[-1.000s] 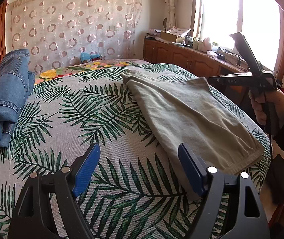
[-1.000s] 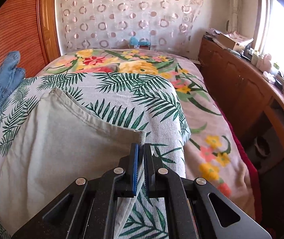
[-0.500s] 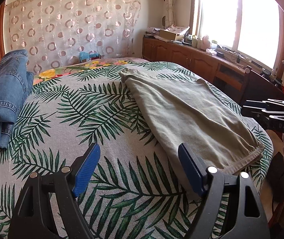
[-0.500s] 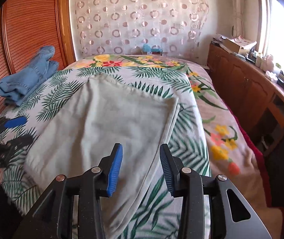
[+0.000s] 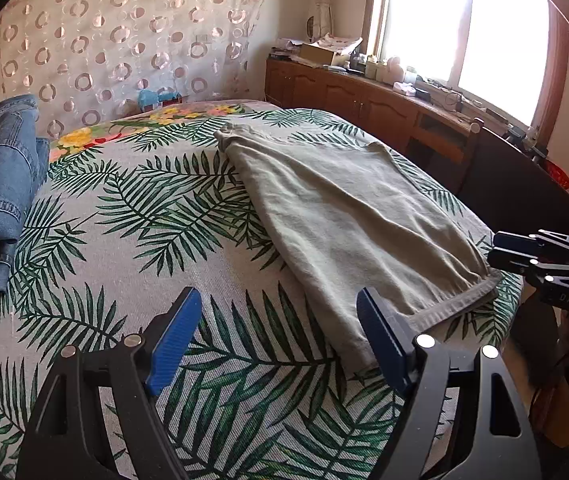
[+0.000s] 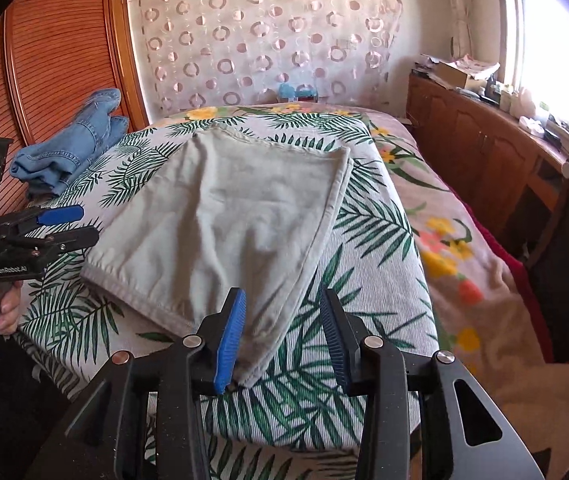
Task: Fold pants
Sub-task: 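Move both grippers to the hem end of the folded pants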
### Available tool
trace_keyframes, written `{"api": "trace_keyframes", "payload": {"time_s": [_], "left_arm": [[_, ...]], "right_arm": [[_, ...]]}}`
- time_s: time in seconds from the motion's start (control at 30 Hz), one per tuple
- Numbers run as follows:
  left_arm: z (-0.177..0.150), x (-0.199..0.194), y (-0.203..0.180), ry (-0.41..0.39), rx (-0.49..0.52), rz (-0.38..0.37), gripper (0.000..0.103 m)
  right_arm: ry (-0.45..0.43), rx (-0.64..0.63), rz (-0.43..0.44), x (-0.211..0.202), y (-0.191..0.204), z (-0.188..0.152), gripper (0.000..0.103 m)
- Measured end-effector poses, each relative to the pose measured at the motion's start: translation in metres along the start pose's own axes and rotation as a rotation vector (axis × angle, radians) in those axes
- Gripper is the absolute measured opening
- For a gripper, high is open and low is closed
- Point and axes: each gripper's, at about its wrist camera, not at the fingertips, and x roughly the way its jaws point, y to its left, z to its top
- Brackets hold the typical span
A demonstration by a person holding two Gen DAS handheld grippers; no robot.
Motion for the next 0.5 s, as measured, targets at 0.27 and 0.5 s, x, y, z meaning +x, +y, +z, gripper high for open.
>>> {"api": "trace_keyframes", "payload": {"time_s": [0.27,0.5], "left_arm": [[-0.006,-0.013,-0.023,0.01,0.048,-0.045,0.061],[-0.008,0.008,-0.035,0.082,0.045,-0.085,0.047]], "right_arm": [[0.009,0.006,0.007,-0.007,0.008,-0.008,0.04],[0.001,0.016,0.021,-0.005,0.014,-0.009,0.04]]}}
